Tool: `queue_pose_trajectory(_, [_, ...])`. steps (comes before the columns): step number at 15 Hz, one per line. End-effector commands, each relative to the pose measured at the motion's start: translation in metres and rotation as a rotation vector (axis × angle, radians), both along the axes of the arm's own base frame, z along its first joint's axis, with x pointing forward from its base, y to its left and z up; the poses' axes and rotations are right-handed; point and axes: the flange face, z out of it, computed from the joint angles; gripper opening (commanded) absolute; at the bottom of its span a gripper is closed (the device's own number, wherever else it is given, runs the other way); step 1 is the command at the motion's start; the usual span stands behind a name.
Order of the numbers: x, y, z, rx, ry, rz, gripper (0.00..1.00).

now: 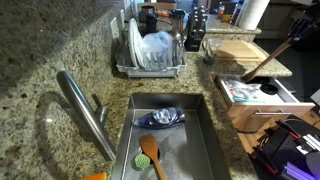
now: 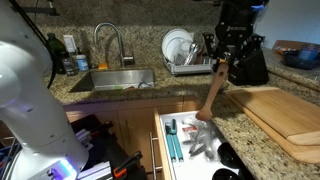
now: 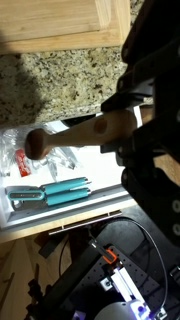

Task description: Remove the wooden spoon from the chopping board and put it in the open drawer

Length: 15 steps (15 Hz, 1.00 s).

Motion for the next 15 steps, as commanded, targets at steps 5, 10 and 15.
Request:
queue_pose_trajectory(5, [-0.012,-0.004,-0.041,0.104,0.089,-0.048,0.10])
queue_pose_trajectory(10, [-0.020,-0.032,-0.100,0.227,-0.042,-0.215,0.10])
queue_pose_trajectory(15, [0.015,-0.023,-0.095,0.225,-0.318,-0.218,0.10])
